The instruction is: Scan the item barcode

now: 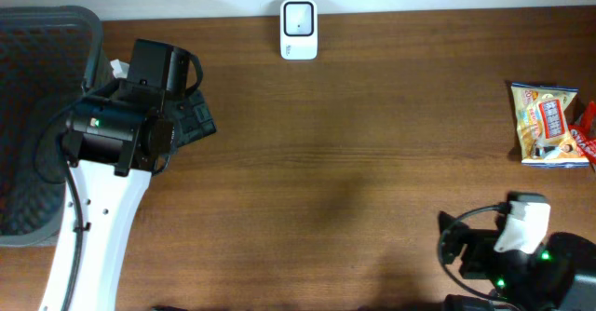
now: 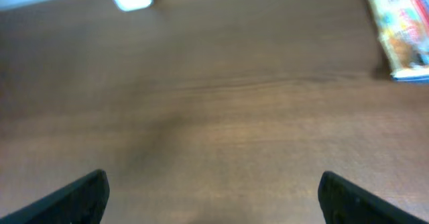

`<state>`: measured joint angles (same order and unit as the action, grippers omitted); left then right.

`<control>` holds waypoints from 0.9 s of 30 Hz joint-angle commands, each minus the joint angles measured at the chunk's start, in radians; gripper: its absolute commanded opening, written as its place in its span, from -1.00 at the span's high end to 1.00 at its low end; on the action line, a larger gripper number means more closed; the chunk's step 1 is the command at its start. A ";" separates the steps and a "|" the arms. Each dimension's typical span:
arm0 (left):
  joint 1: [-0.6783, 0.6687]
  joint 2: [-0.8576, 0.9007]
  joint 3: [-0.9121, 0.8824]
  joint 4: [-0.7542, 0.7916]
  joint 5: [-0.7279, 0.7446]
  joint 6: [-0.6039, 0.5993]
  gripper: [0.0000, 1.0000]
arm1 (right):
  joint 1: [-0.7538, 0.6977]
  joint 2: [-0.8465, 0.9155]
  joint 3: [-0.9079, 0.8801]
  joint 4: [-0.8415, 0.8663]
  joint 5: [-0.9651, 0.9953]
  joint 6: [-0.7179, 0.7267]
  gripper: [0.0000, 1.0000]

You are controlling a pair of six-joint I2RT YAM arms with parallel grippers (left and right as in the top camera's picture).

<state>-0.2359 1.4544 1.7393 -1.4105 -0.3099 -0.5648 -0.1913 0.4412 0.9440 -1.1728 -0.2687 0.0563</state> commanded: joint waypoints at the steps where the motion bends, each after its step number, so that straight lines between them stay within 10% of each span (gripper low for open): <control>1: 0.003 -0.014 0.008 -0.002 0.000 0.002 -0.98 | 0.146 -0.085 -0.159 0.164 -0.011 -0.026 -0.97; 7: 0.003 -0.014 0.008 -0.001 0.000 0.002 -0.98 | 0.270 -0.292 -0.542 0.594 -0.015 -0.023 -0.97; 27: 0.003 -0.014 0.008 -0.001 0.000 0.002 -0.98 | 0.269 -0.438 -0.900 1.159 0.128 -0.023 -0.97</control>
<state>-0.2359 1.4544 1.7393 -1.4113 -0.3096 -0.5648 0.0719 0.0139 0.0822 -0.0525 -0.1757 0.0406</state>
